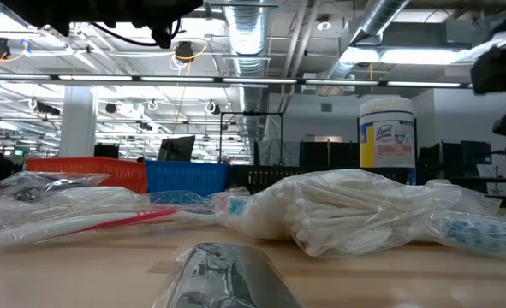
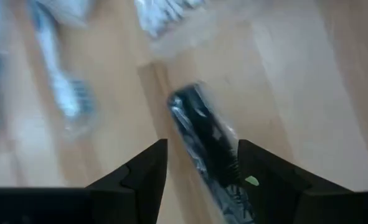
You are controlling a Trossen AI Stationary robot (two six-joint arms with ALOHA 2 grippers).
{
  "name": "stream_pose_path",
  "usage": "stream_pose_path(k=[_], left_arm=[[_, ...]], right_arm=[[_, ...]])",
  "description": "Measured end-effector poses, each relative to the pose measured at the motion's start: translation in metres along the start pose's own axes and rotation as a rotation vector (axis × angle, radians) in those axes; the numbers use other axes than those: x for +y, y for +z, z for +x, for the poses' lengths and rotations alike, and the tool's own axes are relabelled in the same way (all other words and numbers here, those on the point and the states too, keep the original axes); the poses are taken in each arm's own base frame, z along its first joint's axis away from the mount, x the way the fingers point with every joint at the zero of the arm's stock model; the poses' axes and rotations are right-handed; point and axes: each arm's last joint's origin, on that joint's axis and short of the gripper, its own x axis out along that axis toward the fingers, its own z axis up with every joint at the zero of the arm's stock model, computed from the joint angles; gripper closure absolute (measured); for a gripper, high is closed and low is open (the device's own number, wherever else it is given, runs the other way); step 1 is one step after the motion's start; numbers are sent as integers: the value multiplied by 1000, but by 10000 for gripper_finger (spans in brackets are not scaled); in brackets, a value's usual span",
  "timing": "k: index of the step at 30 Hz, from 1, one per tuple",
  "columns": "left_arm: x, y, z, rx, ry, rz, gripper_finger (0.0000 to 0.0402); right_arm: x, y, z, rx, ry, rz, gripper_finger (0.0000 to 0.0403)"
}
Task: Pick & Place Travel size toiletries
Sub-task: Put the black comb into the right black bin
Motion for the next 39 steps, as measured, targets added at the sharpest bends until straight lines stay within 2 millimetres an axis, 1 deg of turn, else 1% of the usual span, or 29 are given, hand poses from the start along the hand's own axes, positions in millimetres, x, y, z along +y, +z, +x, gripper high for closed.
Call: stream_pose_path(k=[5, 9, 11, 14, 20, 23, 30, 32, 35, 39], left_arm=[[0, 0, 0, 4, 0, -3, 394], [0, 0, 0, 4, 0, -4, 394], [0, 0, 0, 4, 0, -3, 394], [0, 0, 0, 2, 0, -1, 394], [0, 0, 0, -2, 0, -1, 394], [0, 0, 0, -3, 0, -1, 394], [0, 0, 0, -3, 0, -2, 394], [0, 0, 0, -3, 0, -3, 394], [0, 0, 0, -4, 0, -3, 394], [0, 0, 0, -5, 0, -3, 394]], right_arm=[[5, -4, 21, 88, -76, -34, 195], [5, -3, 32, 175, -110, 26, 168], [5, -3, 35, 211, -111, 37, 152], [5, -3, 38, 219, -117, 11, 136], [4, -2, 39, 202, -131, -30, 137], [3, -1, 41, 193, -157, -28, 160], [4, 1, 43, 153, -174, -37, 268], [5, 1, 43, 143, -175, -34, 292], [5, 3, 44, 103, -189, -29, 314], [3, 5, 44, 93, -195, 3, 324]])
